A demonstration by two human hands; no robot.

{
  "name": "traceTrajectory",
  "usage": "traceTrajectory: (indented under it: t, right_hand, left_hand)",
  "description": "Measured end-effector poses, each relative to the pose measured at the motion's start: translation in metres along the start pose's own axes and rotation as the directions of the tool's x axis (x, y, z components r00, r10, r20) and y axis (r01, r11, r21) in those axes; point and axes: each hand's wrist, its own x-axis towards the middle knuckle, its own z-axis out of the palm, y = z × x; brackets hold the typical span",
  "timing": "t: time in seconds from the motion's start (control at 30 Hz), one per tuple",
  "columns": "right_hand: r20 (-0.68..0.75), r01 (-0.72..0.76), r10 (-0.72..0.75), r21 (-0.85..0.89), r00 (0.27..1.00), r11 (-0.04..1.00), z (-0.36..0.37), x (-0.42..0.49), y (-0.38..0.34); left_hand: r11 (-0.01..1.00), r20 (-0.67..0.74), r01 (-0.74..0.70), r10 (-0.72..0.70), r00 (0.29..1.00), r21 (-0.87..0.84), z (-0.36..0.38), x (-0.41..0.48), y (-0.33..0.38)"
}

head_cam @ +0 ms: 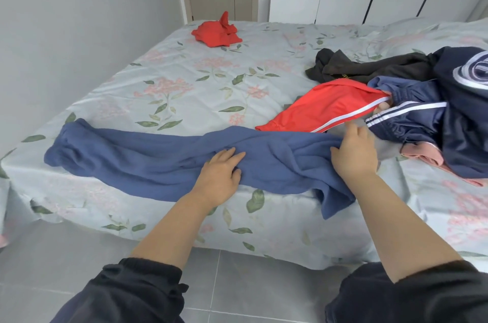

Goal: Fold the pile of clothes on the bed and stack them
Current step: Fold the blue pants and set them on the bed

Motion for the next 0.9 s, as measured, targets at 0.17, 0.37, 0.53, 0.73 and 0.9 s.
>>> traceTrajectory:
  t: [0.17,0.37,0.53,0.73,0.9]
  right_hand:
    - [0.168,-0.223,0.23,-0.056,0.959,0.973,-0.008,-0.002,0.01]
    - [0.244,-0.288,0.186,0.502,0.952,0.816,-0.024,0.007,0.023]
    - [0.429,-0.47,0.194,0.83,0.882,0.299,-0.037,0.012,0.03]
    - [0.336,-0.432,0.459,0.894,0.822,0.119,-0.031,0.023,0.045]
    - [0.443,-0.602,0.438,0.719,0.782,0.348,-0.028,0.027,0.065]
  left_hand:
    - [0.996,-0.006,-0.061,0.062,0.998,0.068,0.001,-0.004,0.01]
    - [0.968,0.004,-0.245,0.246,0.969,0.052,0.008,-0.001,0.041]
    - [0.961,-0.097,-0.207,0.192,0.977,-0.181,0.005,0.041,0.087]
    - [0.963,0.22,-0.227,0.192,0.956,0.145,0.032,0.065,0.098]
    - [0.966,0.253,-0.212,0.17,0.952,0.149,0.04,0.059,0.08]
